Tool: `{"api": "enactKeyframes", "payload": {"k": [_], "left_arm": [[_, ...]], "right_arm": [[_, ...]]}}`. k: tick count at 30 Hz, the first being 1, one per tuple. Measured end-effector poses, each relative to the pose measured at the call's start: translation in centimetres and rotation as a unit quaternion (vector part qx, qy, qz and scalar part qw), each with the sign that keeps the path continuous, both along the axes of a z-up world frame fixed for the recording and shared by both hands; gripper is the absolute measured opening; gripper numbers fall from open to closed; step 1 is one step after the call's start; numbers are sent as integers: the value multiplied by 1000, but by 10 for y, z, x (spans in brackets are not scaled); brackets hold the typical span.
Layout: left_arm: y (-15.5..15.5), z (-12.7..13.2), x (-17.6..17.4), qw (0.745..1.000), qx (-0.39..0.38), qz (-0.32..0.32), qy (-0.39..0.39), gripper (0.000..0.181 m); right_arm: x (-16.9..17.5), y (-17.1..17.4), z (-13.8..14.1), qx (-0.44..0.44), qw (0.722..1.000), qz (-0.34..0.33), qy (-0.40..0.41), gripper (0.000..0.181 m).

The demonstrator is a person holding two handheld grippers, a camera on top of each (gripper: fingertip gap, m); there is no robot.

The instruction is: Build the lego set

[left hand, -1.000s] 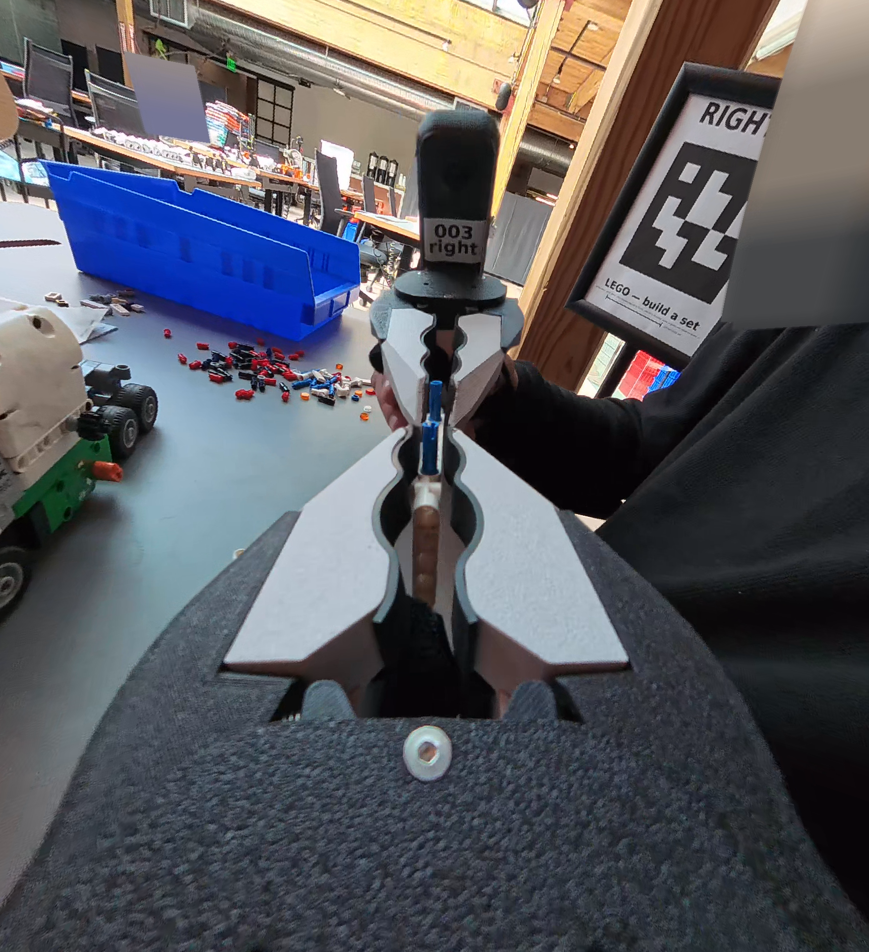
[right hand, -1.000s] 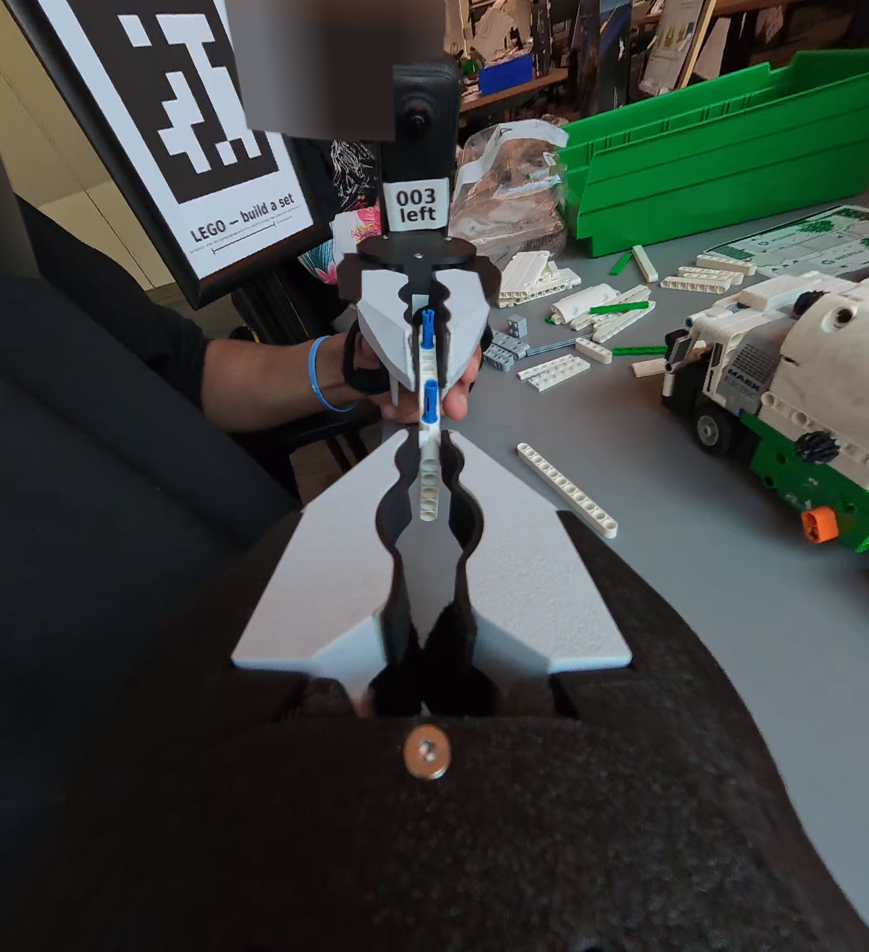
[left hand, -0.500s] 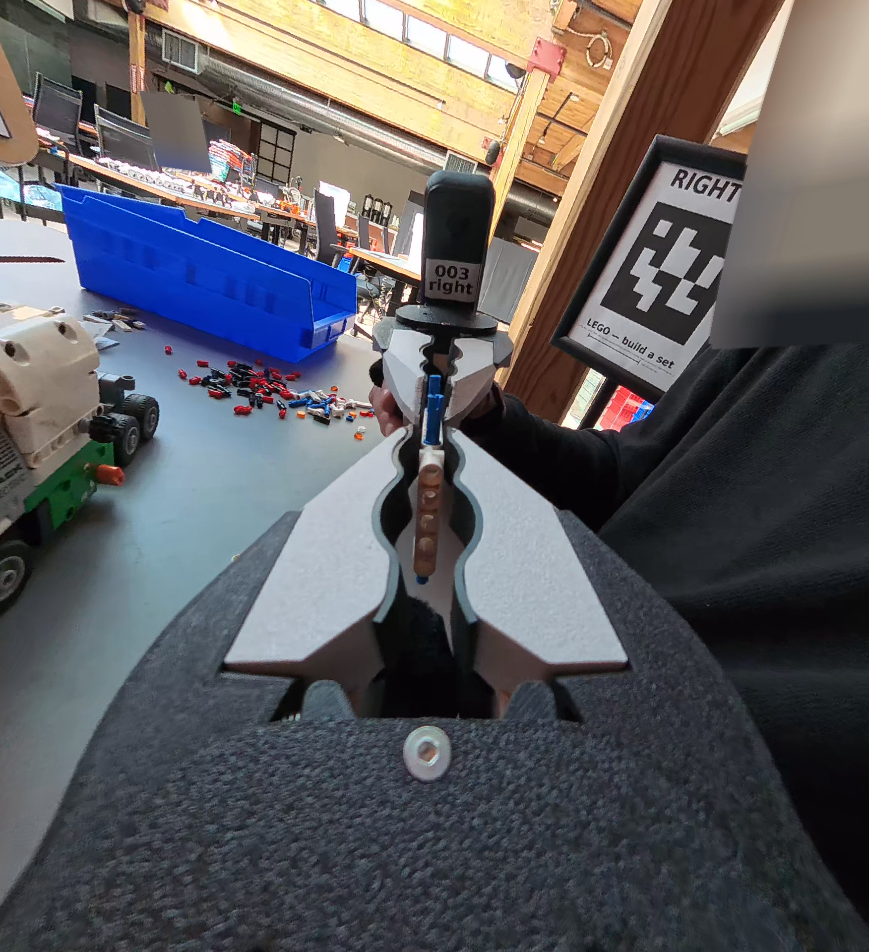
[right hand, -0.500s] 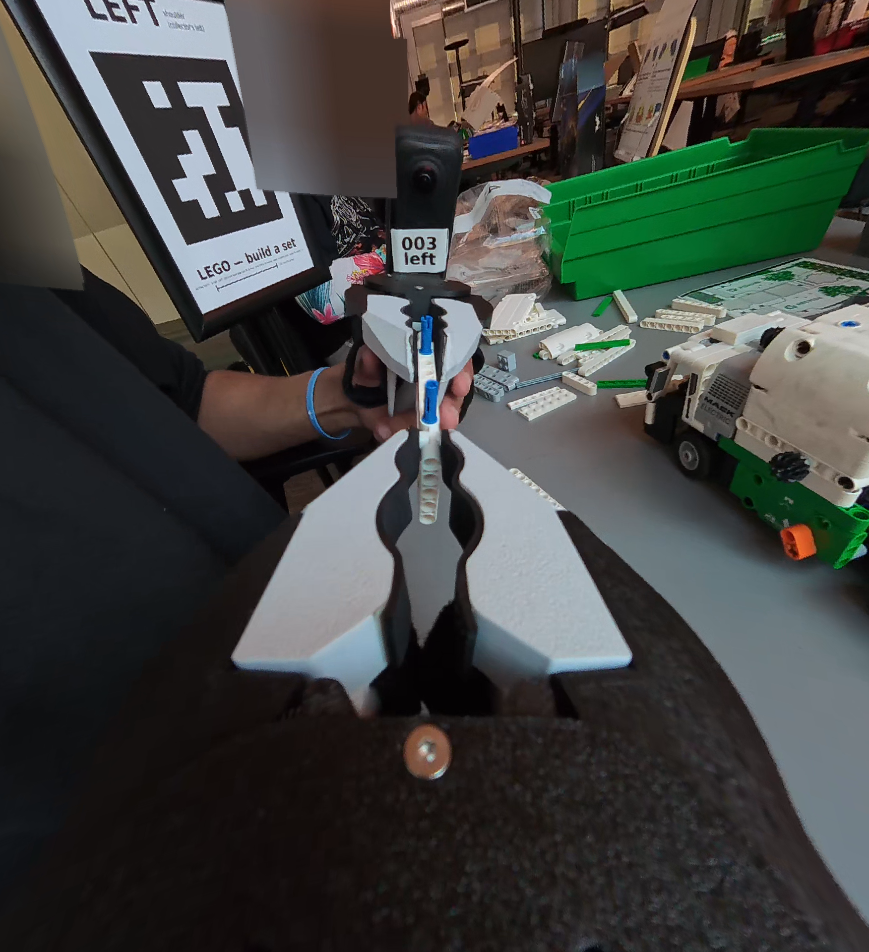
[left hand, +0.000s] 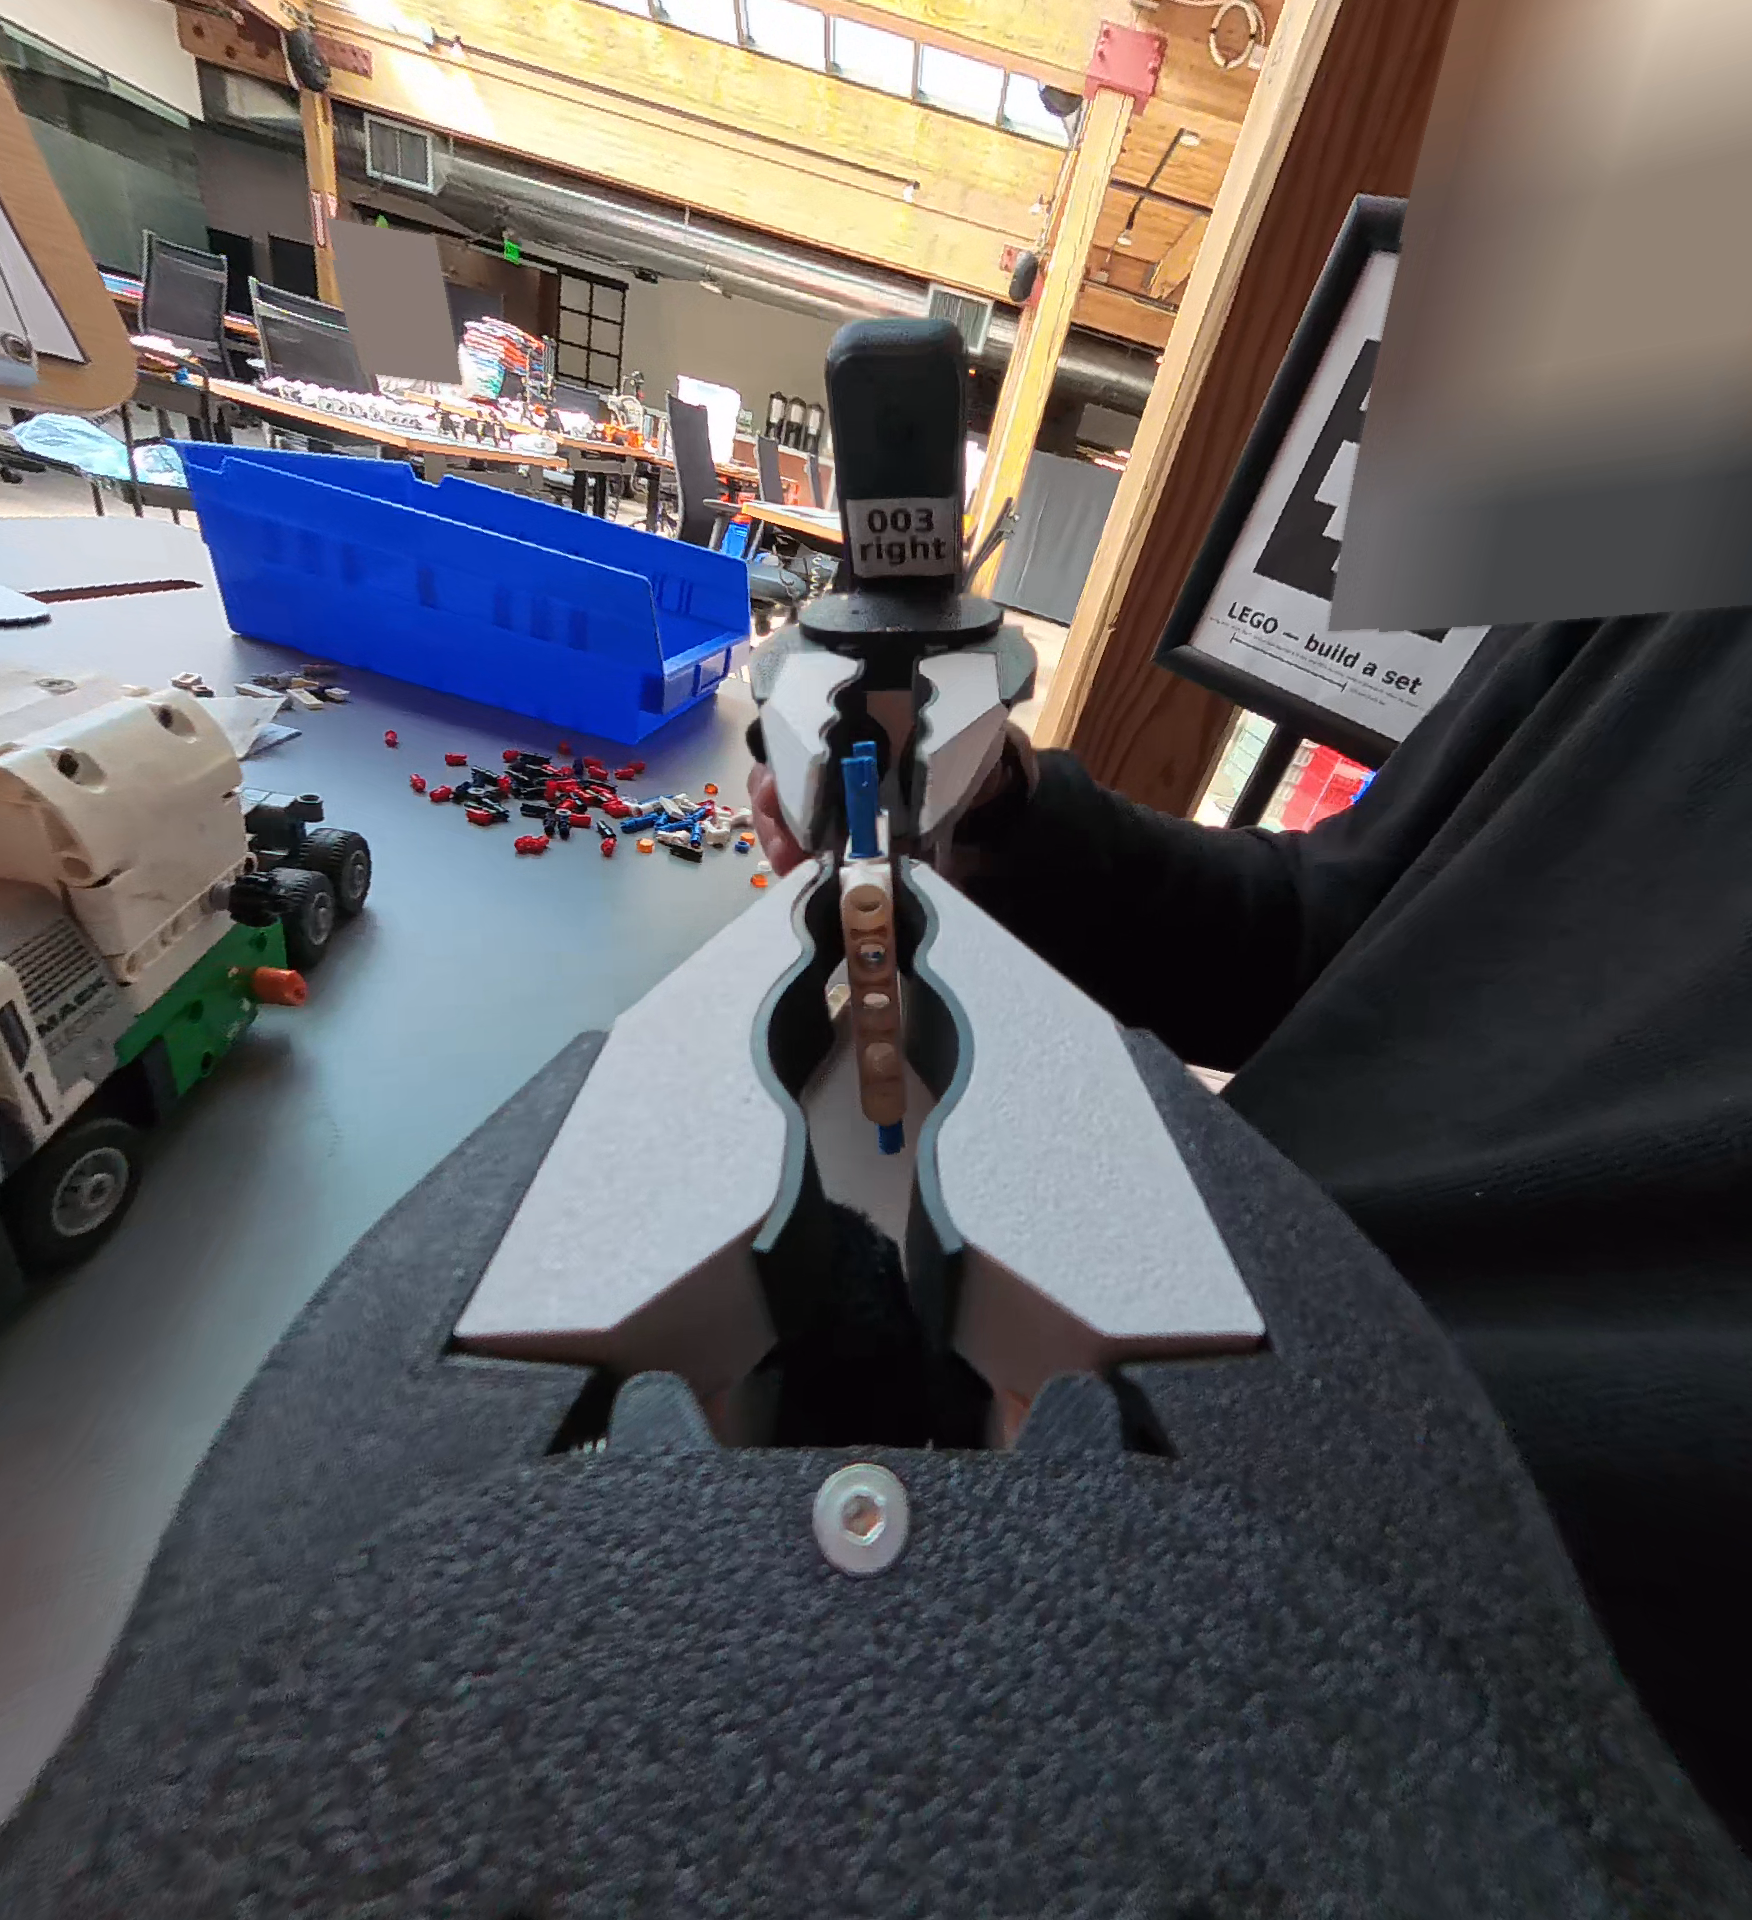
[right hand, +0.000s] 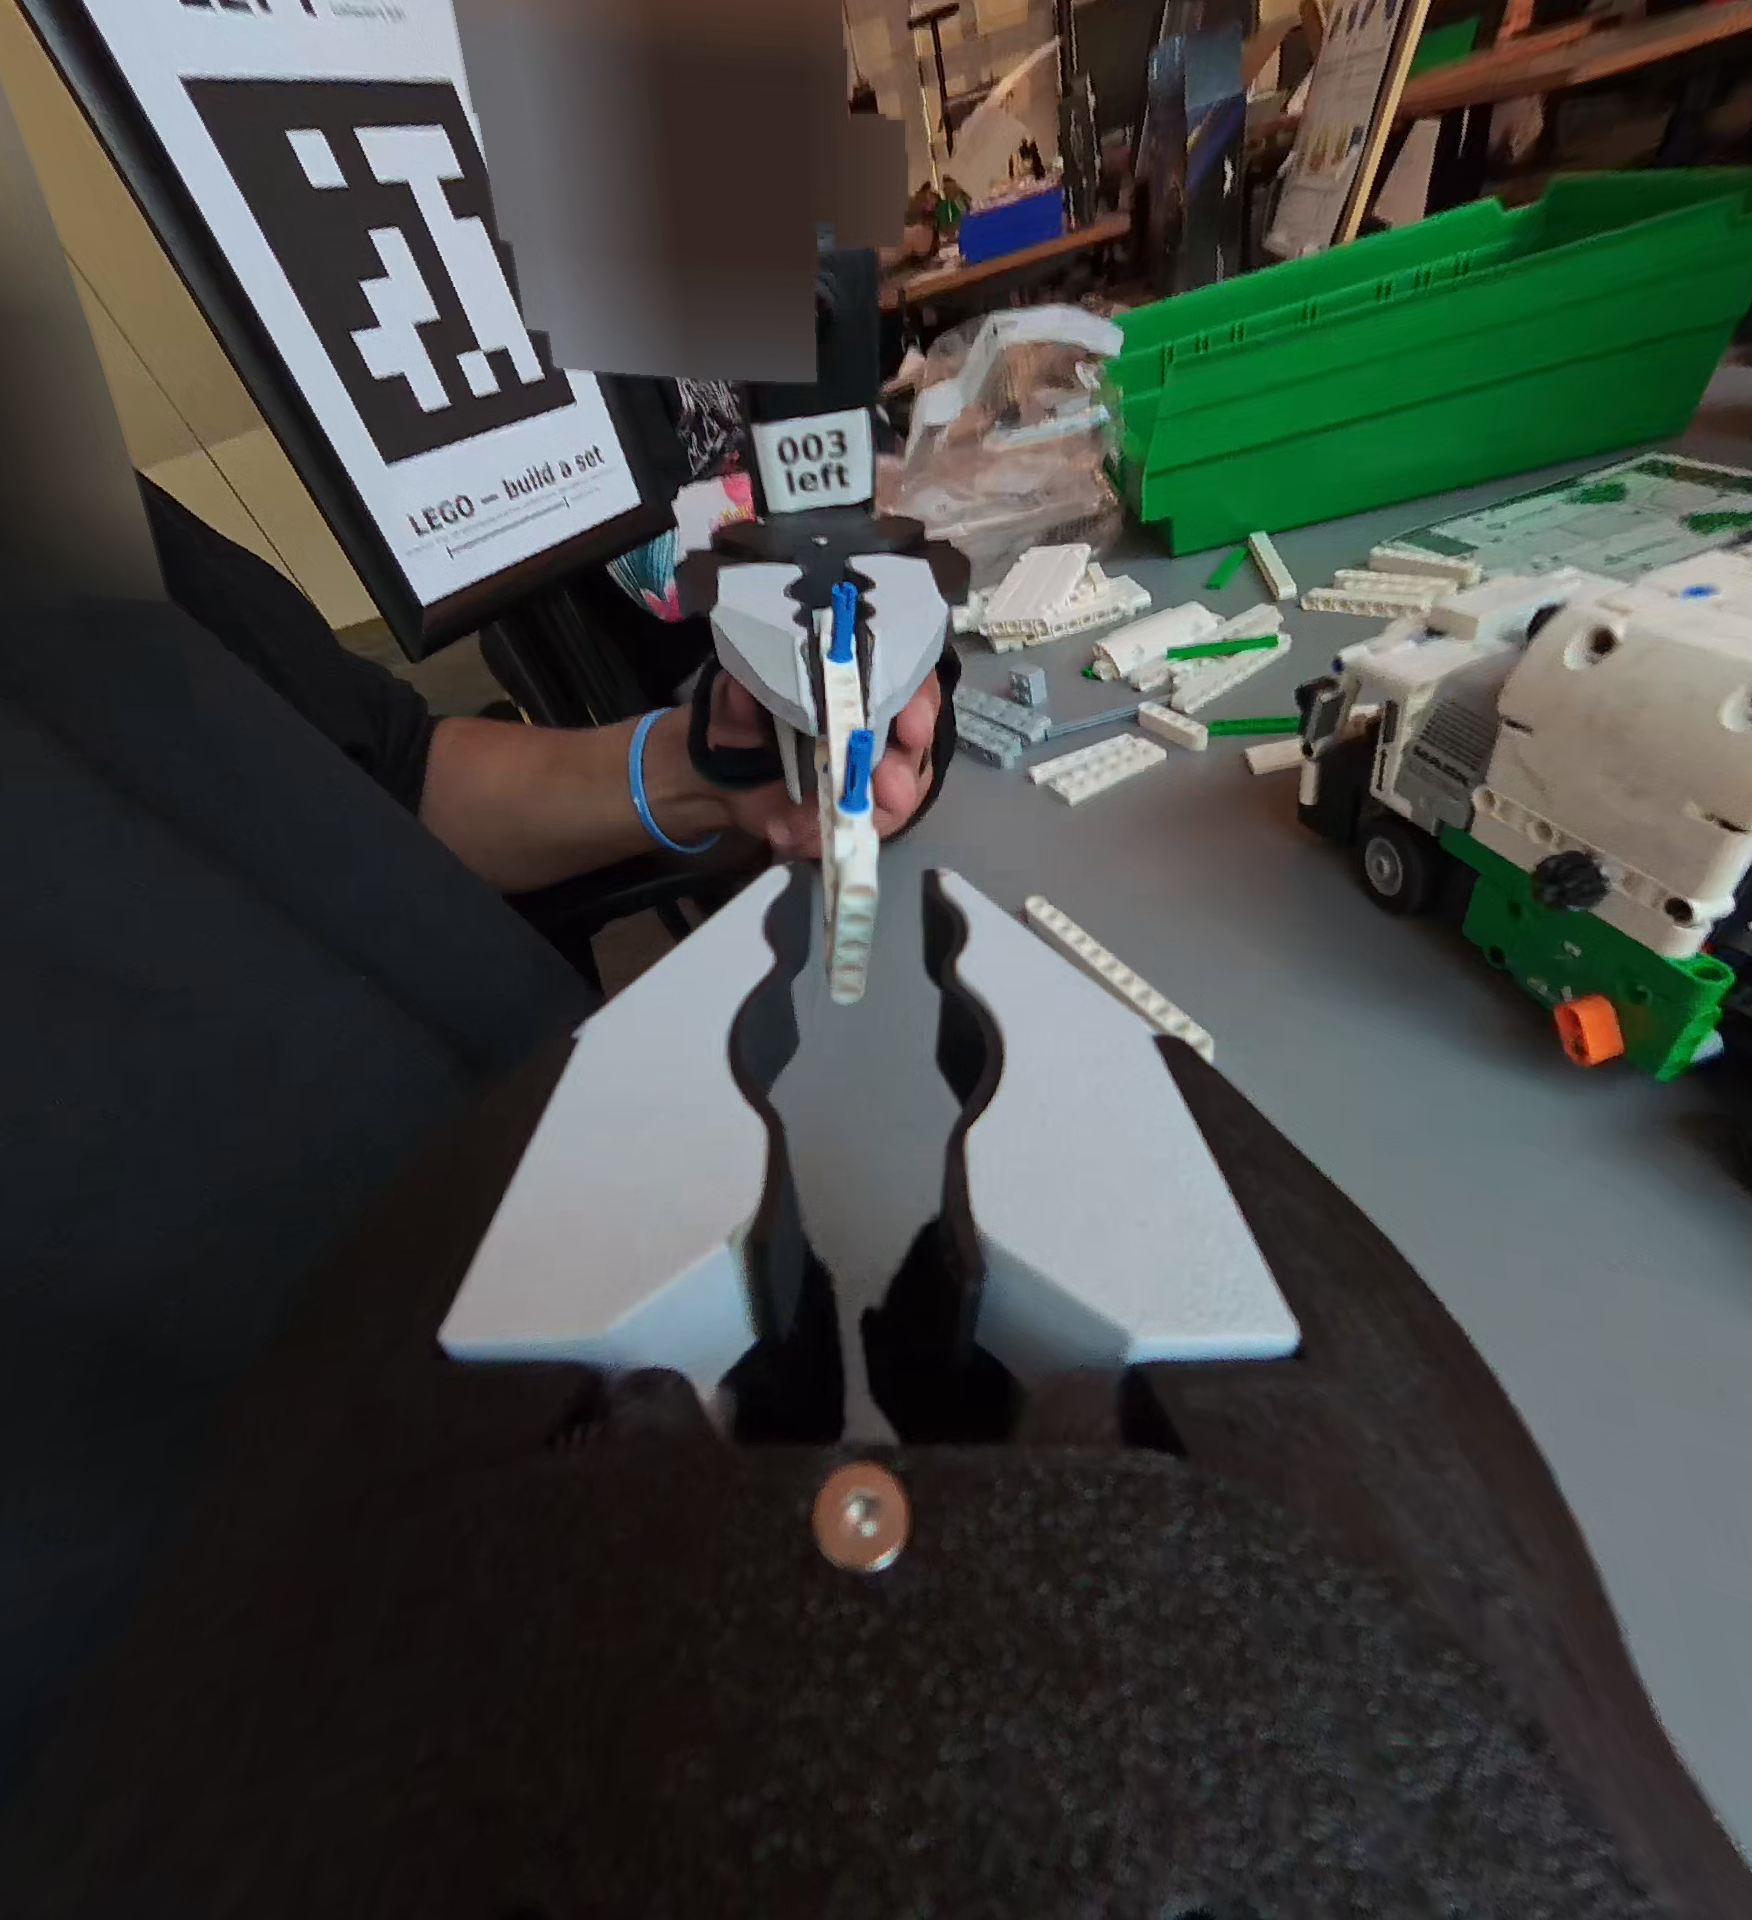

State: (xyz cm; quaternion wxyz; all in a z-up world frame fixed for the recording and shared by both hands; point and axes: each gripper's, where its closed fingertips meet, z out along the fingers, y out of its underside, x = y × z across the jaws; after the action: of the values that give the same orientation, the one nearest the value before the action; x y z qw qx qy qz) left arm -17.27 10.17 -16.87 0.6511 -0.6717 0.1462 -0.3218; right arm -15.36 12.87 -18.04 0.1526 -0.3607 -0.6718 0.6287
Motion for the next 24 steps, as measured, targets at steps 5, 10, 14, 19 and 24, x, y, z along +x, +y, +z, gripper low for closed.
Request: {"api": "enactKeyframes", "payload": {"k": [5, 10, 14, 19, 24], "left_arm": [[5, -7, -19, 997, -7, 60, 38, 6], [5, -3, -28, 998, -10, 59, 1, 6], [3, -2, -25, 999, -8, 52, 1, 6], [4, -6, -19, 999, -13, 46, 25, 6], [4, -9, -17, 998, -16, 49, 40, 6]], "right_arm": [[21, 37, -51, 201, 968, -66, -137, 28], [27, 31, -89, 290, 933, -89, -193, 25], [23, 31, -102, 311, 924, -82, -206, 17], [11, 25, -106, 328, 922, -68, -193, 9], [8, 26, -106, 330, 922, -68, -192, 6]]}}
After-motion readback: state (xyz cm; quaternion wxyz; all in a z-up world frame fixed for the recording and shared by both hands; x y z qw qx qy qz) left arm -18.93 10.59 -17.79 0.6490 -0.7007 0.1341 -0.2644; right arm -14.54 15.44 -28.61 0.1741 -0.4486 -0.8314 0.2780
